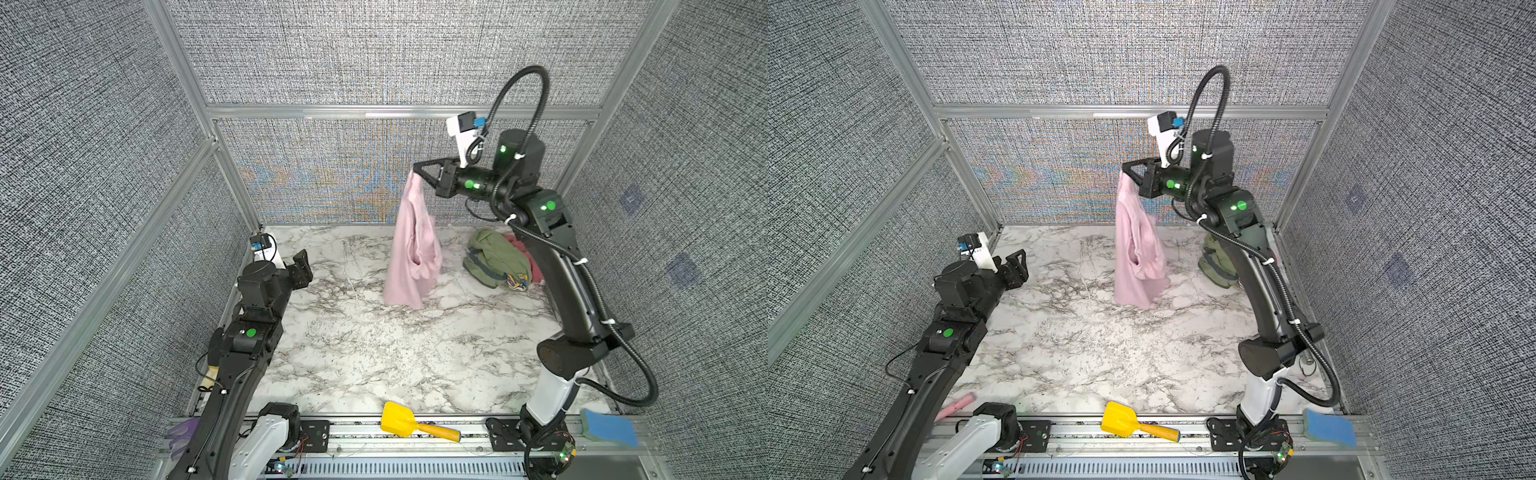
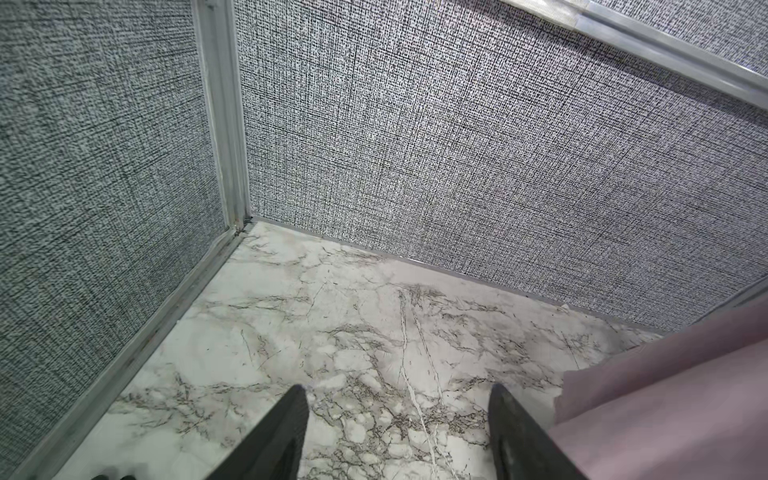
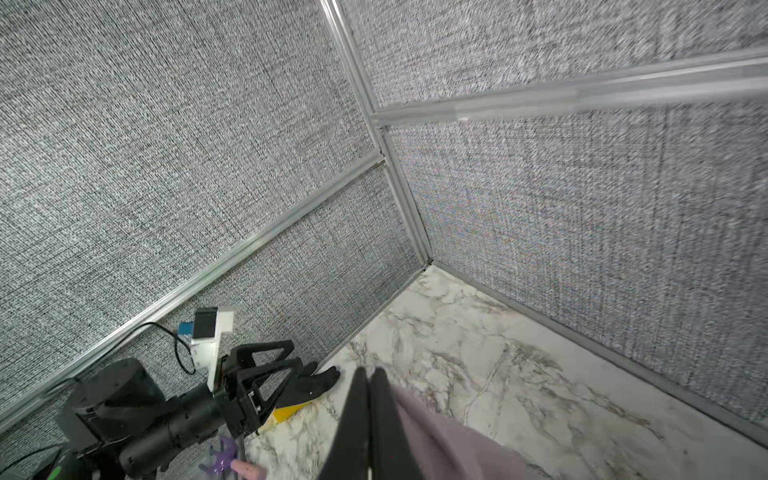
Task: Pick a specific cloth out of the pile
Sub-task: 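Carry the pink shirt toward the left gripper and lower it onto the table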
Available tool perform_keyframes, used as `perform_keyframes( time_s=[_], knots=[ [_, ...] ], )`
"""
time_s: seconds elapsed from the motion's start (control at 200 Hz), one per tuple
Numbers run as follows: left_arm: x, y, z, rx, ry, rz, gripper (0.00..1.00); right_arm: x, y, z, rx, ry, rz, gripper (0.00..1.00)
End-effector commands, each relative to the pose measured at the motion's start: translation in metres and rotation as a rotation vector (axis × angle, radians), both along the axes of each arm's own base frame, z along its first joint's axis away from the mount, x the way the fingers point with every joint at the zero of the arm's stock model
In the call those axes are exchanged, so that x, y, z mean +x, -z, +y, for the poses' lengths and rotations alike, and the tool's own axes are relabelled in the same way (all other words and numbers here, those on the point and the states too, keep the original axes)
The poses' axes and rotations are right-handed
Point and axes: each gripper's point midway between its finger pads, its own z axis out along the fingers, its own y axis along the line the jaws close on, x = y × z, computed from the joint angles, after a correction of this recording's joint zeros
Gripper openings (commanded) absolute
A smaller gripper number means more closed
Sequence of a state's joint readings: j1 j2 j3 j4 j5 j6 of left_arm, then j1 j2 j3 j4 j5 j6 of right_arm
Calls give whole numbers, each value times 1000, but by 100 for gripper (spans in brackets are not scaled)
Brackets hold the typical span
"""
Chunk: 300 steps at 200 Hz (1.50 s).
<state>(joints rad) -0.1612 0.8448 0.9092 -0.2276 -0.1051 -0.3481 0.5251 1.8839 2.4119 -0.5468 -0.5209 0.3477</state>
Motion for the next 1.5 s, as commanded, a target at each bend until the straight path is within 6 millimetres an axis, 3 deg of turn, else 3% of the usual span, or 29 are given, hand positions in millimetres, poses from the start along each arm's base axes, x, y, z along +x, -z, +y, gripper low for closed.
perform_keyframes(
  time_s=[0.0, 0.22, 0.49, 0.72, 0.815, 0.956, 1.061, 1.151, 1.301, 1.381, 1.401, 1.496],
  knots=[
    [-12, 0, 5, 7, -19, 27, 71, 1, 14, 33, -2, -64, 2, 0],
    [-33, -11, 10, 4, -26, 12, 71, 11, 81, 122, -10, -177, 94, 0],
    [-54, -22, 16, 1, -40, -18, 71, -6, 165, 222, -2, -302, 193, 0],
    [-54, -23, 15, 6, -34, -14, 72, -23, 236, 269, -22, -341, 308, 0],
    [-51, -21, 11, 1, -15, -11, 71, -27, 262, 276, -52, -350, 349, 20],
    [-41, -15, -3, -20, 56, -8, 71, -27, 279, 261, -126, -303, 343, 45],
    [-32, -8, -16, -36, 119, -1, 71, -21, 275, 232, -144, -210, 298, 53],
    [-22, 2, -28, -44, 178, 5, 71, -14, 268, 198, -125, -143, 297, 53],
    [-1, 34, -59, -58, 288, 61, 70, -9, 273, 122, -112, 16, 303, 54],
    [10, 59, -86, -15, 343, 106, 70, -10, 283, 75, -127, 122, 305, 54],
    [14, 65, -93, 1, 350, 120, 70, -11, 274, 64, -115, 146, 290, 54],
    [27, 93, -129, 53, 407, 190, 69, -20, 291, 6, -157, 256, 310, 54]
  ],
)
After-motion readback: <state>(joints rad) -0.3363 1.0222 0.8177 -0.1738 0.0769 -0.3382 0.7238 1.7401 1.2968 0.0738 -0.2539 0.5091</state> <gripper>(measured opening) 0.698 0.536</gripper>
